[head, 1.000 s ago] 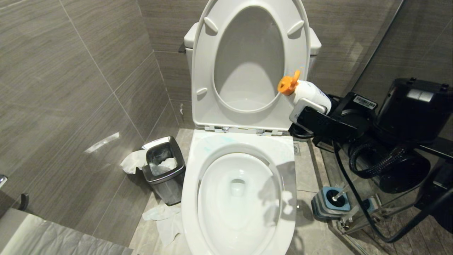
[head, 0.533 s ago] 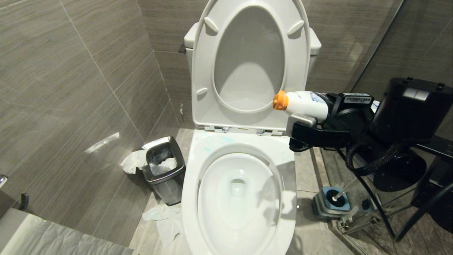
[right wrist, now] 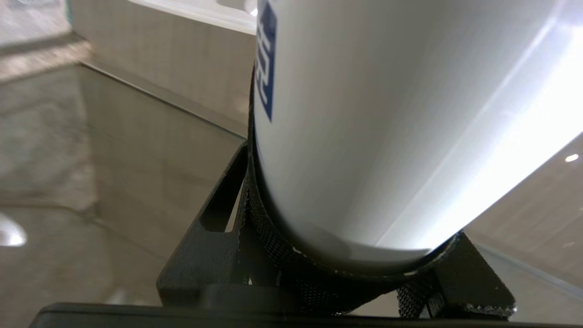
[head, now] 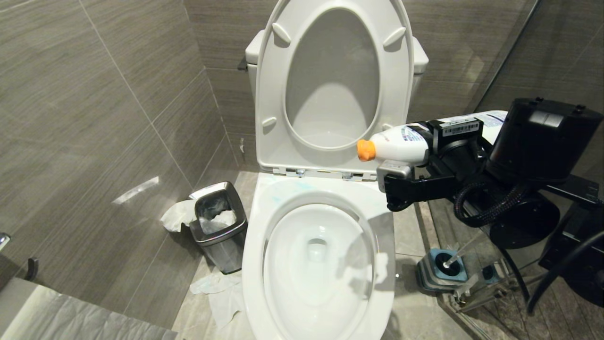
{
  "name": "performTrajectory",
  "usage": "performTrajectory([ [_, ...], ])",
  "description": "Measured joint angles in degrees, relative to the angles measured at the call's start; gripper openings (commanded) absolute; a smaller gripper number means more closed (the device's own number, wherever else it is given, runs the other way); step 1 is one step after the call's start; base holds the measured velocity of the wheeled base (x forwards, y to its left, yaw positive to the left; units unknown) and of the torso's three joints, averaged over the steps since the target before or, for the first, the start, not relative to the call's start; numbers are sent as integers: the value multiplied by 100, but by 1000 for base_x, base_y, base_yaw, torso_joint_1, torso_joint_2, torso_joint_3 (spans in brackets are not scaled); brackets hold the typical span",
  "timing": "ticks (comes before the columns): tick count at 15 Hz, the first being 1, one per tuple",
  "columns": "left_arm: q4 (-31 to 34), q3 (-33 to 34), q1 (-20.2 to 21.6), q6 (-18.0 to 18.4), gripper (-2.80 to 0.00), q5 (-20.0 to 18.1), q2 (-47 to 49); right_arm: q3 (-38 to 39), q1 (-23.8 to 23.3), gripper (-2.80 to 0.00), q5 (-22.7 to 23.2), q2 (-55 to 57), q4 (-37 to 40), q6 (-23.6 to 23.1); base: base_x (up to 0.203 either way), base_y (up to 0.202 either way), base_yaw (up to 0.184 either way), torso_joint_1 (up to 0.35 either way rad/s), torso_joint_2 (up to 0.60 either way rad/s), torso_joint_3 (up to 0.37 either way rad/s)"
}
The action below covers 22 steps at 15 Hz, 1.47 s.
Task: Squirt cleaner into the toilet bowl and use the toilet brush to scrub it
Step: Pour in the cleaning agent
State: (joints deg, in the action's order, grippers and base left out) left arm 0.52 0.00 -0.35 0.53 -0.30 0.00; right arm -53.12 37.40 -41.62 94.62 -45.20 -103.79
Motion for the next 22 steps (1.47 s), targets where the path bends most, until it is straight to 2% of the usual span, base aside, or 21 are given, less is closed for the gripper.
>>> performTrajectory([
  [3,0,0,0,-1,-280,-2,0,-174,2,-280,1,16,-5,-439,0,0,0,0,0,0],
  [8,0,0,0,-1,-280,-2,0,-479,55,-280,6,152,-13,-663,0,0,0,0,0,0],
  [15,0,0,0,-1,-280,-2,0,-841,157,-280,2,319,-13,-1257,0,0,0,0,0,0],
  [22,-2,0,0,-1,-280,-5,0,-1115,213,-280,11,524,-33,-1124,0,0,0,0,0,0],
])
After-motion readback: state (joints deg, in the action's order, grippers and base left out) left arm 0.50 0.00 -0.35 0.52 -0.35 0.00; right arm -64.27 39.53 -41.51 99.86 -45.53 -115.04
